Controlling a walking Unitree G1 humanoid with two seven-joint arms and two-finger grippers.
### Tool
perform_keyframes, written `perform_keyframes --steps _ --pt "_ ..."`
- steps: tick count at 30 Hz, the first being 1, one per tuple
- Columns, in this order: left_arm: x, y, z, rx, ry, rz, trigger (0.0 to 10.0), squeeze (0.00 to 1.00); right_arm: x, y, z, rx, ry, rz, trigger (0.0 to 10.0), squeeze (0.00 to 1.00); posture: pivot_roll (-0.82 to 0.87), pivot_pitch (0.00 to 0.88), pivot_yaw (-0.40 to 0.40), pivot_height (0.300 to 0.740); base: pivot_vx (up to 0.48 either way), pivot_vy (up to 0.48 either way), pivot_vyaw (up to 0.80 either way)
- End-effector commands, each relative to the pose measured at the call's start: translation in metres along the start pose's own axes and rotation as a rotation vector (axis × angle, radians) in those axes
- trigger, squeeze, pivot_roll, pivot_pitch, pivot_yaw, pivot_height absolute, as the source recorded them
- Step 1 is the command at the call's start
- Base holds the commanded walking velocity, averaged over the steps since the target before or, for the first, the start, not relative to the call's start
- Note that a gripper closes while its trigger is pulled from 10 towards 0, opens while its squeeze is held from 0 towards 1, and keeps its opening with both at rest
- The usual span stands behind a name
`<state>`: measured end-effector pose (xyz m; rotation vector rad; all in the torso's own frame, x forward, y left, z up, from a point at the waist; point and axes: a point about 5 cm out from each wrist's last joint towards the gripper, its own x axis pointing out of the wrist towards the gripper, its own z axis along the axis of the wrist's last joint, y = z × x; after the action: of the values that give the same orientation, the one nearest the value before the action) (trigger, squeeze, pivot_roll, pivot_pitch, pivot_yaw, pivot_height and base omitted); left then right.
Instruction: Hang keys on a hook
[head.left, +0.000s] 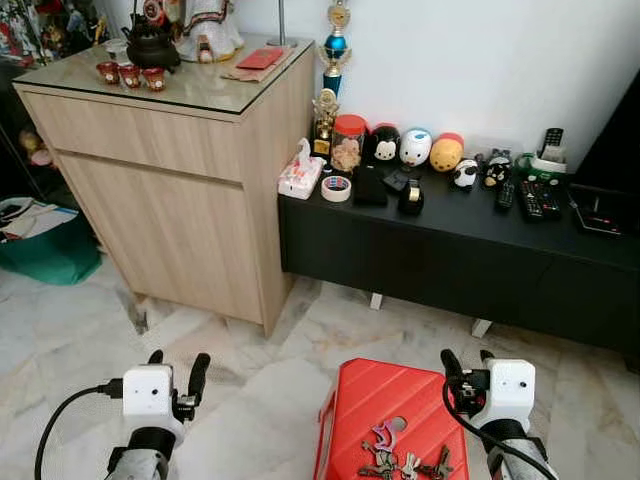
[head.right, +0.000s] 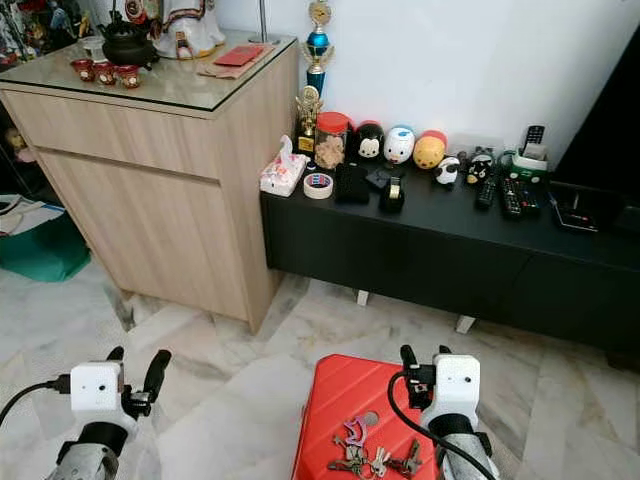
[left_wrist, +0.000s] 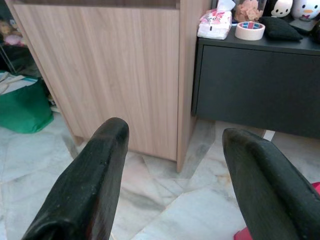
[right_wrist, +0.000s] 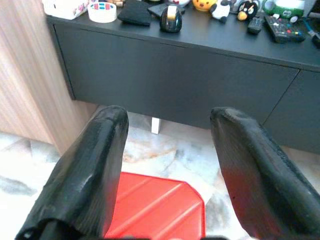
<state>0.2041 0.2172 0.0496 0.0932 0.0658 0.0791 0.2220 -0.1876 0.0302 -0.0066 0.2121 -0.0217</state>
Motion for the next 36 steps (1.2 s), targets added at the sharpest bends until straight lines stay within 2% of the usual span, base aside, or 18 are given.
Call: perform_keyframes --steps 1,6,29,32,36 --pt "0.001 -0.001 0.003 0.009 -0.004 -0.008 10.0 0.00 0.002 -0.002 0.002 -0.007 0.004 -0.012 10.0 0.00 0.09 0.000 -0.066 0.691 0.000 0.000 0.00" --pt "0.001 -0.002 0.003 0.008 -0.001 -0.007 10.0 0.00 0.002 -0.002 0.002 -0.005 0.006 -0.012 10.0 0.00 0.09 0.000 -0.069 0.666 0.000 0.000 0.00" --pt "-0.003 0.000 0.003 0.019 0.011 0.012 10.0 0.00 0.002 -0.014 -0.005 -0.003 0.062 -0.031 10.0 0.00 0.11 0.000 -0.076 0.666 0.000 0.000 0.00" --pt "-0.002 0.000 0.003 0.017 0.012 0.014 10.0 0.00 0.002 -0.013 -0.003 0.002 0.047 -0.018 10.0 0.00 0.10 0.000 -0.075 0.648 0.000 0.000 0.00" --pt "-0.002 0.000 0.003 0.017 0.014 0.016 10.0 0.00 0.002 -0.014 -0.002 0.003 0.040 -0.016 10.0 0.00 0.10 0.000 -0.077 0.648 0.000 0.000 0.00"
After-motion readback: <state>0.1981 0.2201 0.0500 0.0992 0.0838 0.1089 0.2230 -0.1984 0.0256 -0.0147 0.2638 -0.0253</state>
